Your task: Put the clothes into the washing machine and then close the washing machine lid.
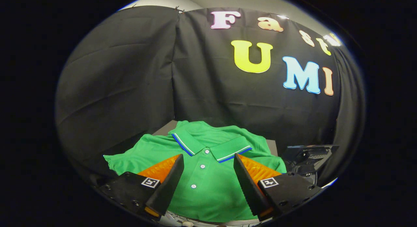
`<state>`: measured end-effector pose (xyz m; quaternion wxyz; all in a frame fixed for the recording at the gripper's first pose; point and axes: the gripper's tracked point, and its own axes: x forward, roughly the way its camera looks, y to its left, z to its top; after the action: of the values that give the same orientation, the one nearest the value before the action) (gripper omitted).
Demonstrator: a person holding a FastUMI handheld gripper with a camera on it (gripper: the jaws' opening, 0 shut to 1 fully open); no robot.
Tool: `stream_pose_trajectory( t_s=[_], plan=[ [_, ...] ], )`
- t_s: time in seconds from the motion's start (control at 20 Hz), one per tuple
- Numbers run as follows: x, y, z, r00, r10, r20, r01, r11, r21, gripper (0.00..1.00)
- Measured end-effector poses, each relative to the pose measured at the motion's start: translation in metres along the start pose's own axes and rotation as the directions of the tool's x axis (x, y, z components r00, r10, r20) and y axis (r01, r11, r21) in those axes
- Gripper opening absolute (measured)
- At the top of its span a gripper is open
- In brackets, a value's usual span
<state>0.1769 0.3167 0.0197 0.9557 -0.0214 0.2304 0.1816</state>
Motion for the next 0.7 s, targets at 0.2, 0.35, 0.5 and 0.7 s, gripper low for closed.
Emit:
stream_pose_trajectory(
  t_s=[0.2,0.35,0.5,0.7],
  plan=[
    [0.017,0.008,-0.005,0.997,0.001,-0.071,-0.001,1.000,0.008,0.96],
    [0.028,0.010,-0.015,0.992,-0.004,-0.125,0.000,0.999,-0.032,0.96],
    [0.035,0.008,-0.025,0.985,-0.005,-0.173,-0.007,0.998,-0.064,0.96],
    [0.040,0.016,-0.047,0.973,0.037,-0.229,-0.050,0.997,-0.052,0.96]
  ],
)
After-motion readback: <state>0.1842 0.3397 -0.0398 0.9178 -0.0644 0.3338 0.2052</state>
